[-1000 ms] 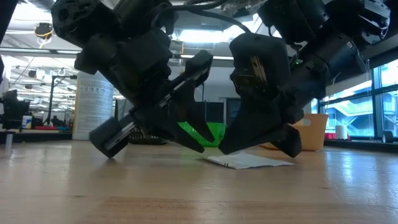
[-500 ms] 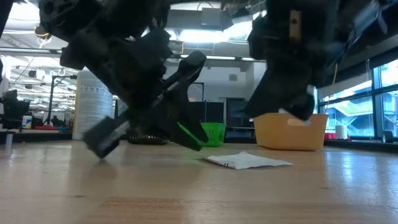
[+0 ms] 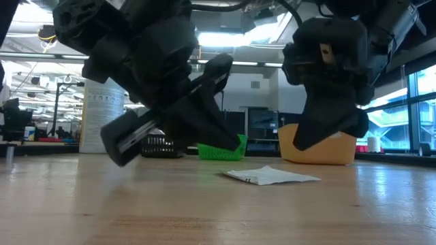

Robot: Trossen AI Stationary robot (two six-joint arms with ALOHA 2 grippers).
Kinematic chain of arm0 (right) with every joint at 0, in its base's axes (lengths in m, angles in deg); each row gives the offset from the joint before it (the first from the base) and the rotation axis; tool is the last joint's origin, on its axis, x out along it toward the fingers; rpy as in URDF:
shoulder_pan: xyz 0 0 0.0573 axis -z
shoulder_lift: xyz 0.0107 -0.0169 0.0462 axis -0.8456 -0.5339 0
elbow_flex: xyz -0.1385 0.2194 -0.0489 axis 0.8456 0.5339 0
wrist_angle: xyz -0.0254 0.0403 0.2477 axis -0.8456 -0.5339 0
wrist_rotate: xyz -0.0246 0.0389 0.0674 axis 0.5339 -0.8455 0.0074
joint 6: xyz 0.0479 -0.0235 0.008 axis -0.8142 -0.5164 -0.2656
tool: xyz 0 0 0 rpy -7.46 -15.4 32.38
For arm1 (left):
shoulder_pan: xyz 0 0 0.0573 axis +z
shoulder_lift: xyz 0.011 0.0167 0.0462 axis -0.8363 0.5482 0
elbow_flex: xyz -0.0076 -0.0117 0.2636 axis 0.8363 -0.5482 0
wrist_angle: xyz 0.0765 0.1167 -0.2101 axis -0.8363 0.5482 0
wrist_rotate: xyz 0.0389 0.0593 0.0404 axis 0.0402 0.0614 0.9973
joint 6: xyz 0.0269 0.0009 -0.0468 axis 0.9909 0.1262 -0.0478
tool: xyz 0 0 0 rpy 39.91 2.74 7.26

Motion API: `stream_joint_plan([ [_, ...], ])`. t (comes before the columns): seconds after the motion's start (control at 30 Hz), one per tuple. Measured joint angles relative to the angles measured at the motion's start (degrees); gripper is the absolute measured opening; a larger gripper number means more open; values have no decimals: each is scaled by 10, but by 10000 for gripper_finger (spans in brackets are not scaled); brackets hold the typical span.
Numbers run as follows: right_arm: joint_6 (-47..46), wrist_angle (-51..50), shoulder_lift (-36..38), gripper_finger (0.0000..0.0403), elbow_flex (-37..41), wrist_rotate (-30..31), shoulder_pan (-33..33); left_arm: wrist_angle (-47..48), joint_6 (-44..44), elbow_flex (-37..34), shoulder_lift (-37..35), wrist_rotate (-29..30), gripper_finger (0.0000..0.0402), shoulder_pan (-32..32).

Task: Pick & Place Travel size toiletries
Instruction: Put the white bandage pack into the green bin

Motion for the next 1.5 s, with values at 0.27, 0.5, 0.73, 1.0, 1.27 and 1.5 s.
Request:
stream_joint_plan([
  [0.27, -28, 0, -1, 93, 0, 13, 11, -47, -23, 5, 44, -18, 3, 14],
  [0.5, -43, -2, -2, 179, 0, 15, 21, -48, -66, 5, 58, -23, 4, 24],
  [0.73, -92, 3, -35, 226, 0, -7, 31, 22, -118, 8, 54, -14, 4, 19],
  [1.0, -90, 23, -44, 233, -1, -19, 47, 167, -210, 77, 55, -16, 4, 16],
  [1.27, -89, 26, -44, 214, 0, -50, 48, 169, -225, 78, 55, -23, 5, 16],
  [1.5, -90, 55, -46, 206, 1, -130, 48, 164, -228, 78, 55, -29, 5, 18],
])
